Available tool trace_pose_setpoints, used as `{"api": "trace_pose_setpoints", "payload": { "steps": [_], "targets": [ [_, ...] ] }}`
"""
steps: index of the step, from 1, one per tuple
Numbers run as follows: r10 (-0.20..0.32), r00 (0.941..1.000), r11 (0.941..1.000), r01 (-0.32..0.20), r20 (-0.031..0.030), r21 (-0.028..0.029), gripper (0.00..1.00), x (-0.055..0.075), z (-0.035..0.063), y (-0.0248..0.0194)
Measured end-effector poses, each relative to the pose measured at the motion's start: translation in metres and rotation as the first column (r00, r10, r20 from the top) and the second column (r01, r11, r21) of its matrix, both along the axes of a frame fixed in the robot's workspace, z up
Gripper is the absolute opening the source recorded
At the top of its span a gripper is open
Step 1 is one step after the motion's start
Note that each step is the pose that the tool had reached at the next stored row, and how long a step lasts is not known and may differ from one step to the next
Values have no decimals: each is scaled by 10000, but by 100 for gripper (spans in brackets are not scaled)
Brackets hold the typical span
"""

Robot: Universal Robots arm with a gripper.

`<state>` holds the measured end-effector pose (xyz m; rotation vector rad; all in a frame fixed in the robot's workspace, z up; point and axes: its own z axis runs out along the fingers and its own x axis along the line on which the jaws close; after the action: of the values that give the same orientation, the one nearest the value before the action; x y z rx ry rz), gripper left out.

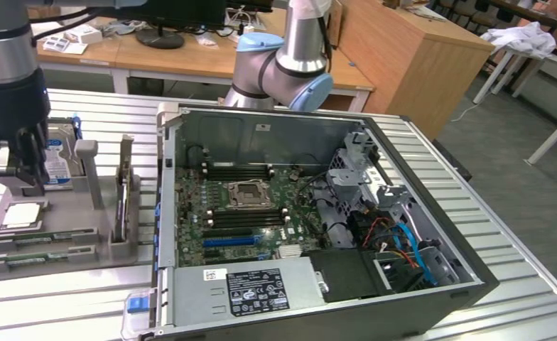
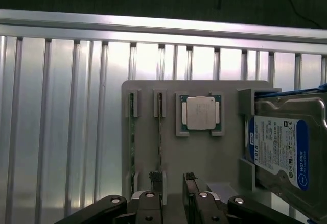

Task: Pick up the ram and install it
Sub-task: 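Pick up the ram and move it above insertion slot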

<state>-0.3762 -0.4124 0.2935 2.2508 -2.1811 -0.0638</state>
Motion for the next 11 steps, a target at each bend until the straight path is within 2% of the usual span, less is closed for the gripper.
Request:
{"api": "trace_pose_setpoints", "payload": {
  "steps": [6, 11],
  "targets": [
    [0, 10000, 10000, 0, 1, 1, 30, -1, -90, 0],
    [0, 10000, 10000, 0, -1, 0, 30, -1, -92, 0]
  ]
}}
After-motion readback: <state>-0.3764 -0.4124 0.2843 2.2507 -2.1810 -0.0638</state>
